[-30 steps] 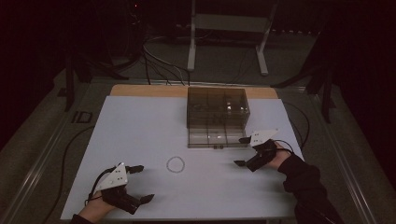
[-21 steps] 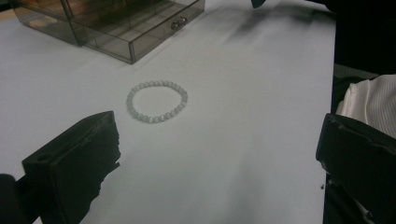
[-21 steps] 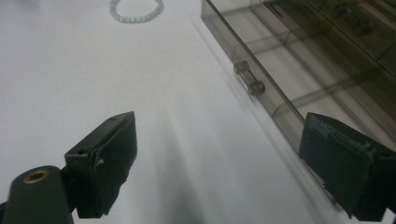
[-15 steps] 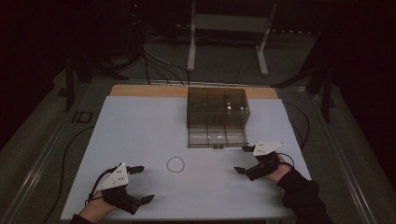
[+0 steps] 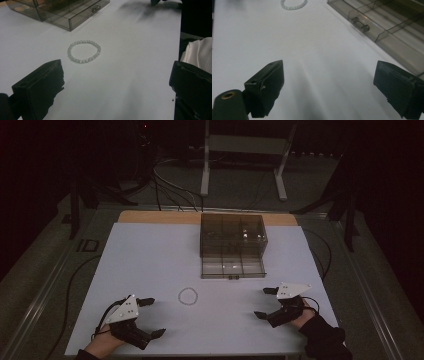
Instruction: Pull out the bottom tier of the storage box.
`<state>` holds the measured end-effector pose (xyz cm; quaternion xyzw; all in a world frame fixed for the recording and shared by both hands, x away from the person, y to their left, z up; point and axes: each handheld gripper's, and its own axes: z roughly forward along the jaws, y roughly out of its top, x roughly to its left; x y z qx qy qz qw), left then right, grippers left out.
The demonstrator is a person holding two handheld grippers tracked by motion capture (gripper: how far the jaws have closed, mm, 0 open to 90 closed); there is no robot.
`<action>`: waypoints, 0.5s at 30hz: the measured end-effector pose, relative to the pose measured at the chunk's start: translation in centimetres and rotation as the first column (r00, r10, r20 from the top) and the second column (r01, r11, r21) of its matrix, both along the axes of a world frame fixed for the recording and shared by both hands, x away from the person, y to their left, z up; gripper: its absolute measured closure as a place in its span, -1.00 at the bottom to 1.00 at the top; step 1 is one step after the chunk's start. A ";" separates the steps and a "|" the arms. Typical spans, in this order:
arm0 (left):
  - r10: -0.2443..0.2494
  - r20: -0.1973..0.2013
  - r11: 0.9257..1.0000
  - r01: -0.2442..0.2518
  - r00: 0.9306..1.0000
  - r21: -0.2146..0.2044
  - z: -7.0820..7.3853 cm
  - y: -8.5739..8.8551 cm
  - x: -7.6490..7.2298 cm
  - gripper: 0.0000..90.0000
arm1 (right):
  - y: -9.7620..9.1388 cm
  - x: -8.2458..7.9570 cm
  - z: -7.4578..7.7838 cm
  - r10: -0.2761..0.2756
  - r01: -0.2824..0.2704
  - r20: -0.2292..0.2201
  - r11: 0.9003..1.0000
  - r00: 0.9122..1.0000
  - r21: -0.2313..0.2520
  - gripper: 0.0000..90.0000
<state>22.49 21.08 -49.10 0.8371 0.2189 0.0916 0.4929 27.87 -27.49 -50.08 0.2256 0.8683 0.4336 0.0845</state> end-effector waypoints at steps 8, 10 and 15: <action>0.004 -0.002 1.000 -0.004 1.000 0.002 0.0 0.0 0.0 -1.00 | 0.1 -1.6 0.1 -0.039 0.039 0.045 0.999 0.998 0.002 -0.79; 0.004 -0.003 1.000 -0.004 1.000 -0.001 0.0 0.1 0.0 -1.00 | 0.2 -1.7 0.1 -0.041 0.041 0.057 0.999 0.998 0.000 -0.79; 0.003 -0.008 1.000 -0.003 1.000 0.001 -0.1 0.1 0.0 -1.00 | 0.2 -2.0 0.0 -0.050 0.050 0.071 0.999 0.996 0.008 -0.79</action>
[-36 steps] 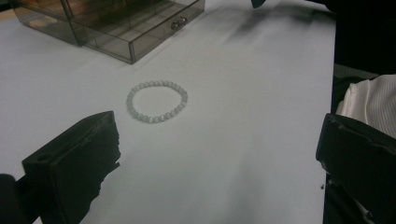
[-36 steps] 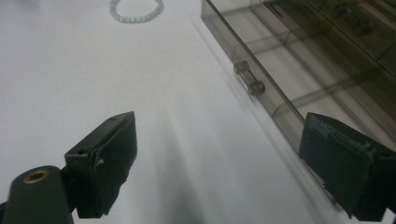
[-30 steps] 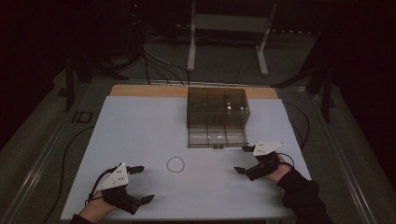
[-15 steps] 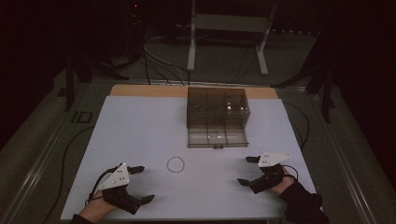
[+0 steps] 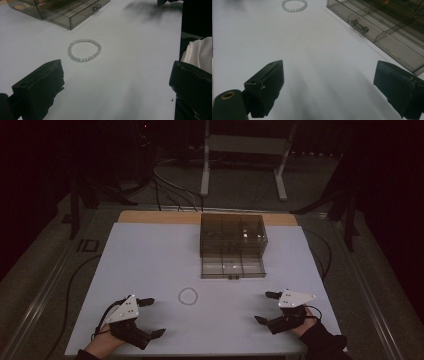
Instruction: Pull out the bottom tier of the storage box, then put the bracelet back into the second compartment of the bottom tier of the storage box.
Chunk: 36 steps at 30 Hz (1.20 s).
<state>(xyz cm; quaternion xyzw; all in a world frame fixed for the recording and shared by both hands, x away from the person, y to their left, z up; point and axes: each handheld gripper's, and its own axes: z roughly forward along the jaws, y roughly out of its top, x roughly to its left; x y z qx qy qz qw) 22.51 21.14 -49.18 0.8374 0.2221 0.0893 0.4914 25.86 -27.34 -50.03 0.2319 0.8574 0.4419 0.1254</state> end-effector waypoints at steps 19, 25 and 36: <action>-0.037 0.016 0.999 0.037 0.999 -0.009 1.5 -1.0 -0.1 -1.00 | 0.0 0.3 0.0 0.015 -0.015 0.008 0.999 1.000 0.037 -0.79; -0.045 0.025 0.999 0.046 0.999 -0.029 2.8 -1.6 0.1 -1.00 | -0.1 0.3 0.2 0.012 -0.013 0.009 0.999 1.000 0.045 -0.79; -0.034 -0.002 0.999 0.034 0.999 0.032 5.1 -2.8 1.3 -1.00 | -0.1 0.3 0.3 0.013 -0.014 0.008 0.999 1.000 0.049 -0.79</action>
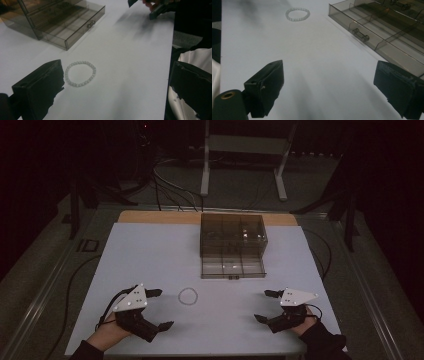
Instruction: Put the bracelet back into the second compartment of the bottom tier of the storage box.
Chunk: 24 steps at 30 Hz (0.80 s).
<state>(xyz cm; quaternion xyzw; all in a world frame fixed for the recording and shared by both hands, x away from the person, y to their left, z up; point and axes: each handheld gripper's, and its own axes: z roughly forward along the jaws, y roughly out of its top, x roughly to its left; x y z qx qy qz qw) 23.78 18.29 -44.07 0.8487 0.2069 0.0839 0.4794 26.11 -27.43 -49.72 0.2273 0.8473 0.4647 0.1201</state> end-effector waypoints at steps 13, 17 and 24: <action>-0.028 0.008 1.000 0.028 1.000 0.014 2.4 -1.2 2.4 -1.00 | 0.0 0.0 0.0 0.004 -0.004 -0.003 1.000 1.000 0.006 -0.79; -0.016 0.014 0.999 0.016 1.000 0.031 2.2 -1.6 3.2 -1.00 | 0.0 0.1 0.0 0.003 -0.003 -0.003 1.000 1.000 0.011 -0.79; -0.001 0.003 0.998 0.001 1.000 0.056 1.7 -2.3 4.4 -1.00 | 0.1 0.1 -0.1 0.009 -0.009 -0.017 1.000 1.000 0.008 -0.79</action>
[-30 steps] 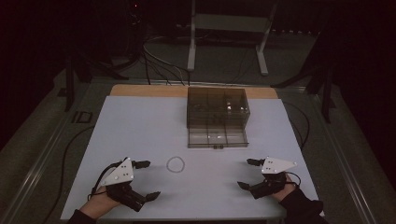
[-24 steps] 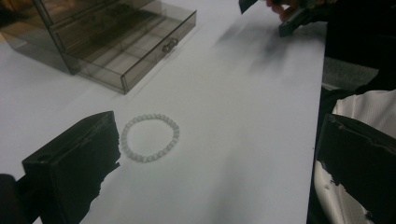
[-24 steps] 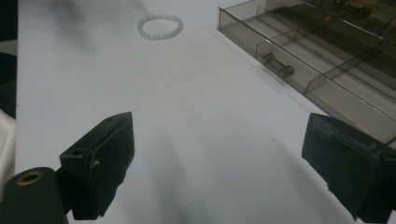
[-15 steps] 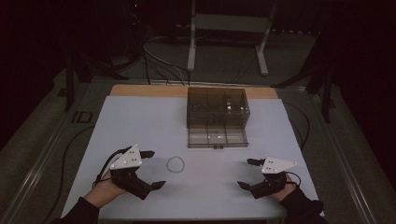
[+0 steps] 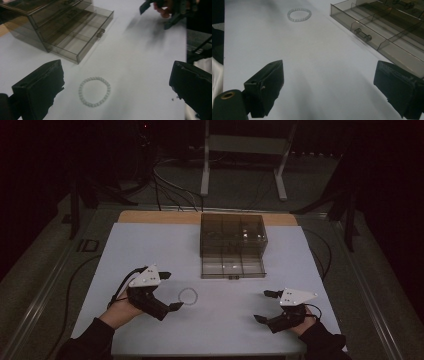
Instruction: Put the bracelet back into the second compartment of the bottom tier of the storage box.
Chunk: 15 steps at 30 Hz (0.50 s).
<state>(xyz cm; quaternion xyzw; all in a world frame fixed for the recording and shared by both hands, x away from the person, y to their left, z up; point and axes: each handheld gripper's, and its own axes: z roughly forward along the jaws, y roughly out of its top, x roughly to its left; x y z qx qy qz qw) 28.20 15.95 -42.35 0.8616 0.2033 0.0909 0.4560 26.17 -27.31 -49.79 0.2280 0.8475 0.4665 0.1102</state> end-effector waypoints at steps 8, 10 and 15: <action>0.014 0.001 1.000 -0.014 1.000 0.025 -0.5 -0.6 1.3 -1.00 | 0.0 0.1 -0.1 0.000 0.000 -0.003 1.000 1.000 0.000 -0.79; 0.021 0.004 0.999 -0.021 1.000 0.042 -0.8 -0.9 1.7 -1.00 | 0.0 0.1 -0.1 0.004 -0.004 -0.005 1.000 1.000 0.000 -0.79; 0.020 -0.021 0.998 -0.018 1.000 0.067 -1.8 -1.4 2.6 -1.00 | 0.1 0.1 -0.1 0.005 -0.005 -0.004 1.000 1.000 0.000 -0.79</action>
